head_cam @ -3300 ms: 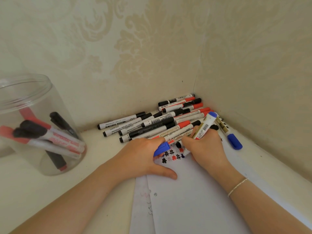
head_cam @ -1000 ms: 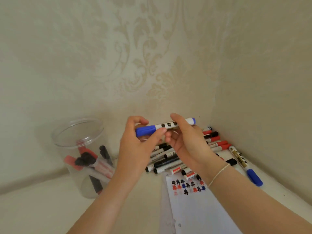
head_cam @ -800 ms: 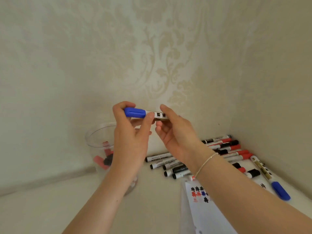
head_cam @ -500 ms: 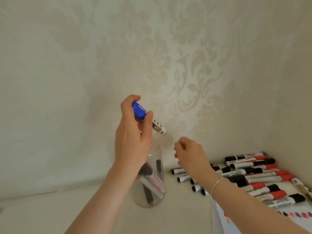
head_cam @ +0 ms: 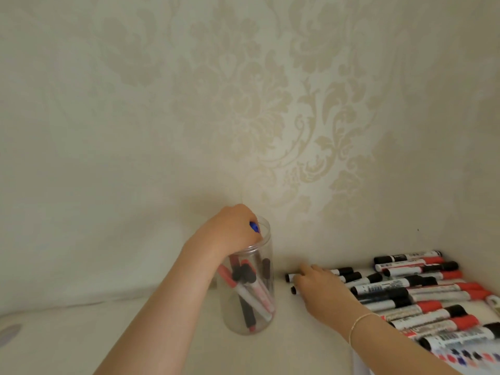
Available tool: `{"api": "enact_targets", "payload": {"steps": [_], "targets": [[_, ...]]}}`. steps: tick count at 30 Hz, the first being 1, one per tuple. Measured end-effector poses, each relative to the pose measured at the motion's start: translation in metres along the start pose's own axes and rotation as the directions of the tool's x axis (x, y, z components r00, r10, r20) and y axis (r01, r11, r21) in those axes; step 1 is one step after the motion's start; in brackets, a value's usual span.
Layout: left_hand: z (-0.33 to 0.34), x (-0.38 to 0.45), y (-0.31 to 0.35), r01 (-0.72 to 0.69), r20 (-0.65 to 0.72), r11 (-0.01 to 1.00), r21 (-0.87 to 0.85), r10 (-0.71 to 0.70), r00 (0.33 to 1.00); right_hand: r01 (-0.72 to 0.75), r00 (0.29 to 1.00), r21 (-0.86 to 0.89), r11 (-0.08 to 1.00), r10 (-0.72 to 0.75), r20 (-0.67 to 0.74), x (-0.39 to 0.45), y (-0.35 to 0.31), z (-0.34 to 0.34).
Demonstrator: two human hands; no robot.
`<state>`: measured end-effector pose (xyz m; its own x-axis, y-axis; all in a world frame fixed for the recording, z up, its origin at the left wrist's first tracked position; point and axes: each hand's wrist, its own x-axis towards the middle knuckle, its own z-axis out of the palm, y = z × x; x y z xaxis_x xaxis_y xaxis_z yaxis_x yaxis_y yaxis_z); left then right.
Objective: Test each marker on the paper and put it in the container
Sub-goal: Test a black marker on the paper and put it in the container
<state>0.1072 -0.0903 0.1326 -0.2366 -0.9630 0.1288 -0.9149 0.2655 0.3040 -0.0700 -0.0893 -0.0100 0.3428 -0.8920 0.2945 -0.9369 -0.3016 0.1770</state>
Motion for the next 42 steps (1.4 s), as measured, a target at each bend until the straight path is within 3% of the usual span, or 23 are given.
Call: {"api": "enact_targets", "payload": {"steps": [2,5,7,8,10,12,13,15,18,21,24,27,29,35,38,42], "targets": [[-0.004,0.008,0.001,0.007,0.174,0.998,0.069,-0.018,0.985,-0.016,0.994,0.114,0.993,0.028,-0.102,0.002,0.006,0.001],[-0.009,0.017,0.004,-0.013,0.357,0.984,0.176,-0.052,0.933,0.081,0.947,0.342,0.936,0.035,-0.320,0.001,0.012,-0.010],[-0.014,0.015,0.006,-0.020,0.343,0.976,0.216,-0.057,0.938,0.093,0.889,0.511,0.855,0.159,-0.429,-0.002,0.018,-0.027],[-0.016,0.011,0.008,-0.021,0.269,0.978,0.209,-0.037,0.962,0.104,0.864,0.610,0.785,0.232,-0.446,-0.004,0.021,-0.039],[-0.018,0.000,0.016,-0.040,-0.006,0.984,0.171,0.041,0.999,0.085,0.828,0.800,0.593,0.404,-0.388,-0.010,0.028,-0.062],[-0.010,-0.019,0.035,-0.185,-0.301,0.979,0.081,0.201,0.932,0.070,0.779,0.920,0.387,0.554,-0.292,-0.016,0.036,-0.085],[-0.004,-0.029,0.047,-0.309,-0.381,0.951,-0.011,0.281,0.881,0.086,0.744,0.950,0.301,0.614,-0.261,-0.019,0.041,-0.095],[0.021,-0.038,0.069,-0.461,-0.341,0.853,-0.243,0.370,0.864,0.105,0.684,0.983,0.150,0.707,-0.181,-0.028,0.050,-0.107],[0.077,-0.030,0.088,-0.390,-0.021,0.845,-0.365,0.411,0.911,0.087,0.616,0.996,-0.001,0.786,-0.053,-0.043,0.058,-0.111],[0.122,-0.026,0.100,-0.360,-0.016,0.758,-0.543,0.420,0.908,0.042,0.566,0.997,-0.063,0.824,0.028,-0.061,0.065,-0.101],[0.147,-0.030,0.112,-0.395,-0.047,0.686,-0.611,0.468,0.883,-0.081,0.613,0.983,-0.162,0.770,0.177,-0.082,0.078,-0.086],[0.157,-0.034,0.124,-0.443,0.000,0.710,-0.548,0.529,0.848,-0.285,0.716,0.925,-0.252,0.585,0.380,-0.104,0.087,-0.069],[0.162,-0.035,0.129,-0.458,0.035,0.712,-0.533,0.559,0.828,-0.334,0.758,0.888,-0.316,0.470,0.453,-0.118,0.090,-0.063],[0.164,-0.046,0.133,-0.180,0.169,0.441,-0.879,0.642,0.747,-0.313,0.838,0.881,-0.356,0.333,0.432,-0.139,0.095,-0.062],[0.161,-0.047,0.133,-0.121,0.207,0.417,-0.901,0.656,0.726,-0.281,0.868,0.898,-0.338,0.310,0.388,-0.143,0.095,-0.062],[0.157,-0.041,0.123,0.029,0.336,0.417,-0.908,0.688,0.644,-0.219,0.893,0.908,-0.357,0.301,0.334,-0.147,0.097,-0.065]]}}
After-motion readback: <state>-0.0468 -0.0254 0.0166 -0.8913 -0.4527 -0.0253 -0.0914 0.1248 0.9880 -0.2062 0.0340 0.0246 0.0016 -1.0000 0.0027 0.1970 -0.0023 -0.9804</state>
